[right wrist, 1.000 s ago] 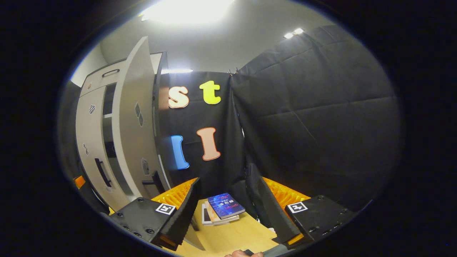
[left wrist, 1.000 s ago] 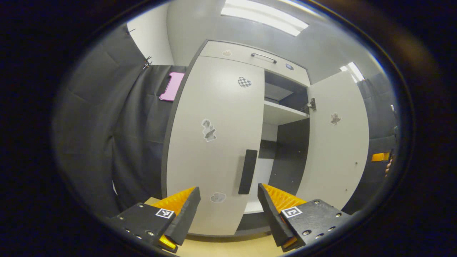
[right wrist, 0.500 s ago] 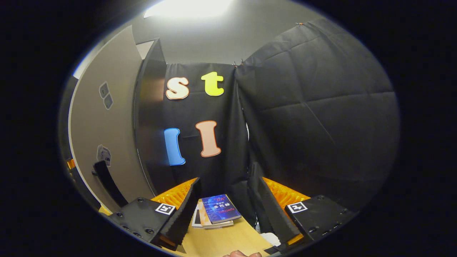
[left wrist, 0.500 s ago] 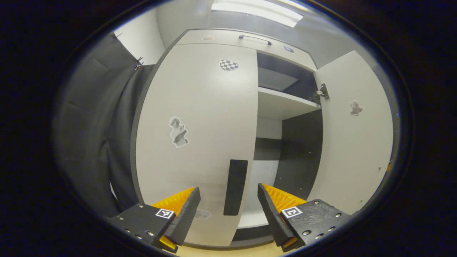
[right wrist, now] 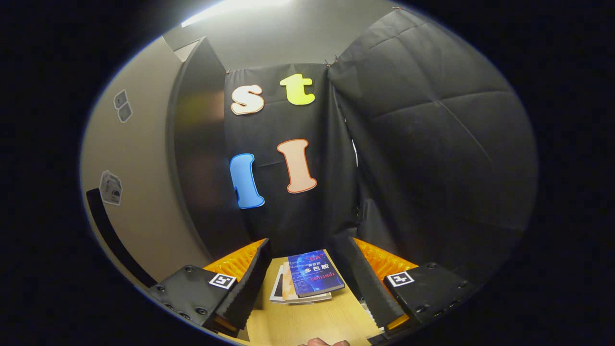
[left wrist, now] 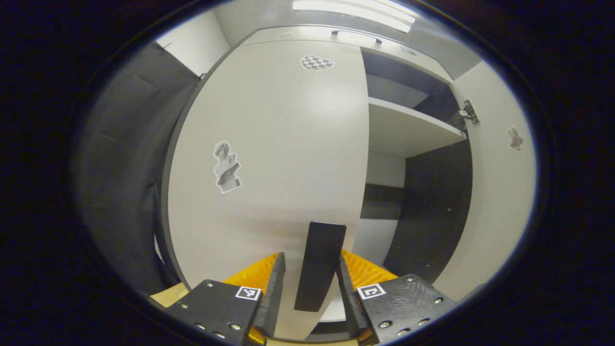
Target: Open the right door of the double-door shoe cabinet with the right hand, and open the left door with the left hand.
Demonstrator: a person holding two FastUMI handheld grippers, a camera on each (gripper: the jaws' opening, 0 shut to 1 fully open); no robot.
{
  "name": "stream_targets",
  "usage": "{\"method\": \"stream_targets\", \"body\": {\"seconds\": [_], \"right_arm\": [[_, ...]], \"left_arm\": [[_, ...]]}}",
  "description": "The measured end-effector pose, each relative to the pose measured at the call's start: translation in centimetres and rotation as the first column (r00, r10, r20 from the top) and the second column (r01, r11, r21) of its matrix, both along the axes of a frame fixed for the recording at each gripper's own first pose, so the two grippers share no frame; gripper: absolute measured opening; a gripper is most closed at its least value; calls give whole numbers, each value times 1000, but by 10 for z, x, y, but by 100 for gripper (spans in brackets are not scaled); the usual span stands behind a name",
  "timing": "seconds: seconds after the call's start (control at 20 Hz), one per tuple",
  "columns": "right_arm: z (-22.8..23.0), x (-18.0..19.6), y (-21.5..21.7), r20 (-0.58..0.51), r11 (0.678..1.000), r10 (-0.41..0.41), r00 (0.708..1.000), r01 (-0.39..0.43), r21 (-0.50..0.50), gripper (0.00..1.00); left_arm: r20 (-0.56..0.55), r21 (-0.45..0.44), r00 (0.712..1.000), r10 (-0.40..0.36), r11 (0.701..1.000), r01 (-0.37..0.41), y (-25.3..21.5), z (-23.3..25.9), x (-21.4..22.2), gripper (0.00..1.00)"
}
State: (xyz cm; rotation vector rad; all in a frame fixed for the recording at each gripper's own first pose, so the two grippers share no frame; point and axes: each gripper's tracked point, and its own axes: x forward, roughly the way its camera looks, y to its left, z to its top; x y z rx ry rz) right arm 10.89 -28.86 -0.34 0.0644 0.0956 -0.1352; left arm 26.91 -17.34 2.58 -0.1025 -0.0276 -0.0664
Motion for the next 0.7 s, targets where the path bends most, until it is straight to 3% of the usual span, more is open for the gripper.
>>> {"method": "stream_targets", "body": {"seconds": [0.15, 0.25, 0.3, 0.35, 0.55, 0.65, 0.7], "right_arm": [[1, 15, 2, 13, 999, 35, 999, -35, 31, 92], [2, 24, 5, 18, 997, 54, 998, -55, 53, 92], [0, 26, 7, 19, 996, 66, 998, -67, 59, 92], [0, 30, 9, 16, 995, 75, 997, -76, 59, 92], [-4, 35, 18, 3, 993, 109, 994, -109, 51, 92], [-3, 36, 23, 5, 990, 124, 992, -124, 68, 98], [1, 36, 26, 20, 989, 129, 991, -130, 78, 98]], "left_arm": [[-1, -7, 1000, -1, 1000, 1, -4, 1, 2, 55], [-11, 10, 1000, 12, 1000, -12, -5, -1, 2, 37], [-14, 26, 1000, 15, 1000, -15, -5, -2, 3, 38], [-31, 32, 999, 18, 999, -17, -6, -6, 3, 29], [-28, 64, 999, 34, 997, -32, -5, -6, 2, 24], [-9, 76, 999, 53, 996, -52, -5, -7, 5, 17], [-6, 59, 998, 56, 997, -55, -4, -7, 3, 7]]}}
